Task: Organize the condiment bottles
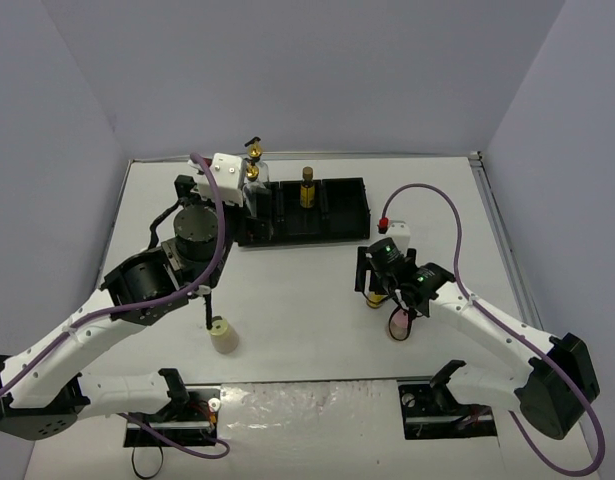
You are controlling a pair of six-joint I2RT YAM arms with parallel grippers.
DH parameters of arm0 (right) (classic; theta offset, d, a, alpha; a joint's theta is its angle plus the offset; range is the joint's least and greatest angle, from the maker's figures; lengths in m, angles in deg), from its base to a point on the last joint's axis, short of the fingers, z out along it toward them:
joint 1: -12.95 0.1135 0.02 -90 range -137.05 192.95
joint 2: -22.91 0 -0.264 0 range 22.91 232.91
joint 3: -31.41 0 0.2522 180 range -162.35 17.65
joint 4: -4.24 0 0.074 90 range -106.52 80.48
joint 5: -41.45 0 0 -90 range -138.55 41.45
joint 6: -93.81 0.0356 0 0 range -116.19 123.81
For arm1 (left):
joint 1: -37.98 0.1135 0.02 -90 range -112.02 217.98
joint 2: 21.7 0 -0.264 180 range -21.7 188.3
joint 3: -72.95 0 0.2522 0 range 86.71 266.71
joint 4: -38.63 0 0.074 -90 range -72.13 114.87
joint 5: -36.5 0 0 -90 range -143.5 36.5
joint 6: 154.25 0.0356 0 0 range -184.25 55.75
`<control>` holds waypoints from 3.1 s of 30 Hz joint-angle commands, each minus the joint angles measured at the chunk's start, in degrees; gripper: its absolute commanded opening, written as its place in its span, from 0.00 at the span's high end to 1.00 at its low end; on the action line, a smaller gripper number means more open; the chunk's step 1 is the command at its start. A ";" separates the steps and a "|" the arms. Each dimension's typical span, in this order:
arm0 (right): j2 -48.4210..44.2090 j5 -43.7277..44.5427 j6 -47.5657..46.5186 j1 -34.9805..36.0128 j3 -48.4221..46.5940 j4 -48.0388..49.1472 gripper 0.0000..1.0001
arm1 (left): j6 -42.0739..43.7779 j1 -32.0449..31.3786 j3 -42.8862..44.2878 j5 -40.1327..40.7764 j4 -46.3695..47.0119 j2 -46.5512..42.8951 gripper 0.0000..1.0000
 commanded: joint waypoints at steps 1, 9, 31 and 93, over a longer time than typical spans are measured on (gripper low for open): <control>-0.33 3.40 3.11 1.10 1.07 1.56 0.26 | -0.06 -0.24 0.78 1.36 1.75 -1.91 0.10; -1.31 5.90 4.80 1.27 2.54 1.50 0.27 | -0.06 -0.21 0.52 1.39 1.31 -2.86 0.09; 0.62 5.16 4.54 1.27 2.89 3.11 0.52 | -0.12 -0.21 0.21 2.15 0.32 -3.77 0.09; 51.86 -0.72 -12.41 0.71 -65.65 9.21 1.00 | -2.27 -0.13 5.20 8.07 -12.25 -8.59 0.09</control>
